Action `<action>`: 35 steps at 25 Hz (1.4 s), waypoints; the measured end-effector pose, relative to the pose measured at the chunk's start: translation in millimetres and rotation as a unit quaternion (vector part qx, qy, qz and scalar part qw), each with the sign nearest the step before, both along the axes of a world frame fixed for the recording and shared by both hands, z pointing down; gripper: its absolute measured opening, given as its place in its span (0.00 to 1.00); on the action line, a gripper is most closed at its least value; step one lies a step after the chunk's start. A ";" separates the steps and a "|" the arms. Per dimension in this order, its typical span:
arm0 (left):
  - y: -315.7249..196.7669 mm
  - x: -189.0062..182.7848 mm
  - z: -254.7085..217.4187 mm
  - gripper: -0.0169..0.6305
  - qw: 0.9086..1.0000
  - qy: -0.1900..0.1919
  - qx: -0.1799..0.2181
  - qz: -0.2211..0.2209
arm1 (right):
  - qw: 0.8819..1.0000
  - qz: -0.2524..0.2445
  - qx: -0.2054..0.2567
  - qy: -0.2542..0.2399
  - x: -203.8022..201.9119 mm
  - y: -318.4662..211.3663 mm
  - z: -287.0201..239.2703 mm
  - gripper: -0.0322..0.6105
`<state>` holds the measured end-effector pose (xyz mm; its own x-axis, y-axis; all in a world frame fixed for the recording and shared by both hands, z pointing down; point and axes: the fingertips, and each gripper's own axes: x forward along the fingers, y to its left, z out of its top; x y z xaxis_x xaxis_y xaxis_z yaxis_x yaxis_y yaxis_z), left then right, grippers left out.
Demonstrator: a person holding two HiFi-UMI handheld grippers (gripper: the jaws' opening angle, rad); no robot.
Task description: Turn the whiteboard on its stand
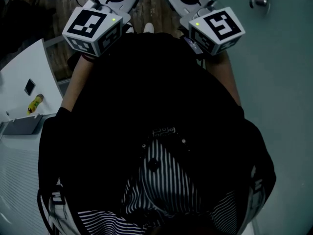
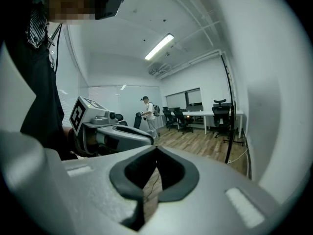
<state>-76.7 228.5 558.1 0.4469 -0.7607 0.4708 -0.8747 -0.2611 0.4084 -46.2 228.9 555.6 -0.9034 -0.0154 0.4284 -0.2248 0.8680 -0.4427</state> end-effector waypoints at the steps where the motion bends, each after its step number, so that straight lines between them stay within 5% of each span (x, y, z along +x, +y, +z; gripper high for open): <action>1: -1.2 2.2 -1.4 0.02 1.000 0.005 0.003 0.006 | 1.000 -0.013 -0.004 0.004 -2.2 2.0 0.0 0.05; 9: -3.5 18.3 -5.4 0.02 0.996 -0.001 0.021 0.083 | 0.999 -0.035 0.007 -0.011 -14.6 -5.0 -5.9 0.05; 28: -6.0 10.0 -6.9 0.03 0.999 0.014 0.015 0.034 | 0.997 -0.061 -0.003 -0.040 -13.2 2.3 -13.6 0.05; 35: -8.9 14.0 -9.4 0.02 0.997 0.000 0.044 0.063 | 0.998 -0.029 0.008 -0.050 -10.8 1.1 -15.8 0.05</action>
<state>-62.6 219.5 548.8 0.5417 -0.7362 0.4057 -0.8327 -0.4042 0.3784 -57.0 230.0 539.7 -0.9416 0.0326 0.3353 -0.1282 0.8857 -0.4462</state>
